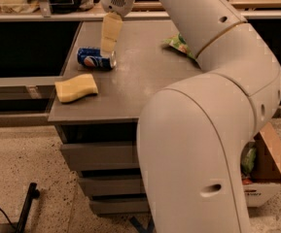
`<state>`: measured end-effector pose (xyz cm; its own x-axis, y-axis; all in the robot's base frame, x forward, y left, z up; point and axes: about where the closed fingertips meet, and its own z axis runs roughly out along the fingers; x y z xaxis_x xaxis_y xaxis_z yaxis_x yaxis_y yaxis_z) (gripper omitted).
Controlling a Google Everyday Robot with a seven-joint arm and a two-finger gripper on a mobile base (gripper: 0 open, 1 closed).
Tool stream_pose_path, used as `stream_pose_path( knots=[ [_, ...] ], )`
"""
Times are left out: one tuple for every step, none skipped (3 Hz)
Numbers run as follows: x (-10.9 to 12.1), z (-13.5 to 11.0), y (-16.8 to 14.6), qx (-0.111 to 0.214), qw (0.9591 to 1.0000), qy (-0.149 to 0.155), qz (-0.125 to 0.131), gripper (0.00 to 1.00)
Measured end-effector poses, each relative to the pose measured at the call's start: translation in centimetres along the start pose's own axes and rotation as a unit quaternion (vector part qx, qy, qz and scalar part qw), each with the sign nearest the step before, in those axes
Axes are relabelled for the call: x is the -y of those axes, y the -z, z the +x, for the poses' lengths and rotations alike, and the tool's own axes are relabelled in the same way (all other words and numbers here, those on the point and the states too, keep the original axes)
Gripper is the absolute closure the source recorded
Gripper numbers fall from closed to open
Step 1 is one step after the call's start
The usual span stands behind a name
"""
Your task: Place pepsi can upright
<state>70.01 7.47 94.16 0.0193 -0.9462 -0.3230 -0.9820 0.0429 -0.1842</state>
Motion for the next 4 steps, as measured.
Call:
stream_pose_path(
  knots=[
    [0.3, -1.1, -1.7, 0.008, 0.9997, -0.024, -0.003, 0.00],
    [0.3, -2.2, -2.8, 0.024, 0.9991, -0.035, -0.003, 0.00],
    [0.2, -3.5, -3.7, 0.044, 0.9985, -0.033, 0.002, 0.00],
    [1.0, -5.5, -6.3, 0.045, 0.9987, -0.021, 0.011, 0.00]
  ],
)
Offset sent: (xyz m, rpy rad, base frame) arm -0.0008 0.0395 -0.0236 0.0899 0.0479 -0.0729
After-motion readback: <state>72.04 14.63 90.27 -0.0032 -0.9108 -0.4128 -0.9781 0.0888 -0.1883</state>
